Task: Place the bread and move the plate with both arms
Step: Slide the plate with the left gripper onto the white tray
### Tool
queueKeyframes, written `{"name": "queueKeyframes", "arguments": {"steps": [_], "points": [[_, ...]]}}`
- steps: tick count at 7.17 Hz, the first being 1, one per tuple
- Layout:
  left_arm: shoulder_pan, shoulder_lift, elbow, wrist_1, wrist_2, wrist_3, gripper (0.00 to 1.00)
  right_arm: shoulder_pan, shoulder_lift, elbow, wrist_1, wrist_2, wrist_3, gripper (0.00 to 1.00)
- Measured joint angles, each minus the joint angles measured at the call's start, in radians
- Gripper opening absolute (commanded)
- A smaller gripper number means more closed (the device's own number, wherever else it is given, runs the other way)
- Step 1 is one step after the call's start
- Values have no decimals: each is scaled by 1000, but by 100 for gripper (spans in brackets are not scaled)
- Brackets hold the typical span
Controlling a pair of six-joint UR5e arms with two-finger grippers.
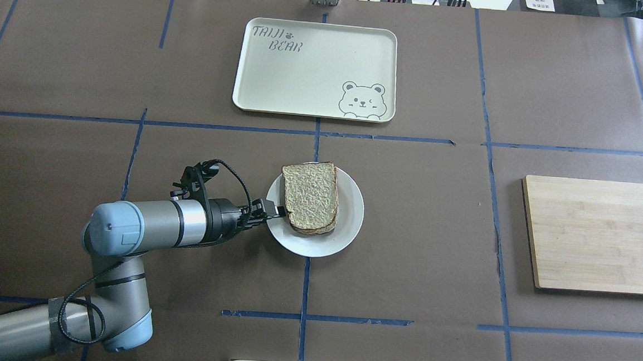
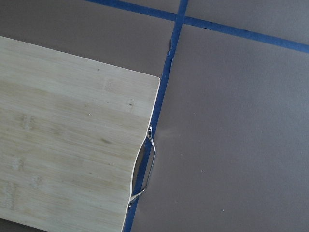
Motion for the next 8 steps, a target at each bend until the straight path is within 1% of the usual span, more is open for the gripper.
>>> {"name": "queueKeyframes", "arguments": {"steps": [1,2,3,6,8], "points": [[0,-4,5,0,0,0,31,0,0,-1,0,0,0,100],[0,-11,14,0,0,0,18,0,0,-1,0,0,0,100],[0,-17,19,1,-1,0,12,0,0,-2,0,-1,0,100],[-1,-21,19,-22,-3,0,1,0,1,-2,1,-2,0,100],[-12,-23,16,-64,-3,-1,0,0,1,-1,1,-2,0,100]]}}
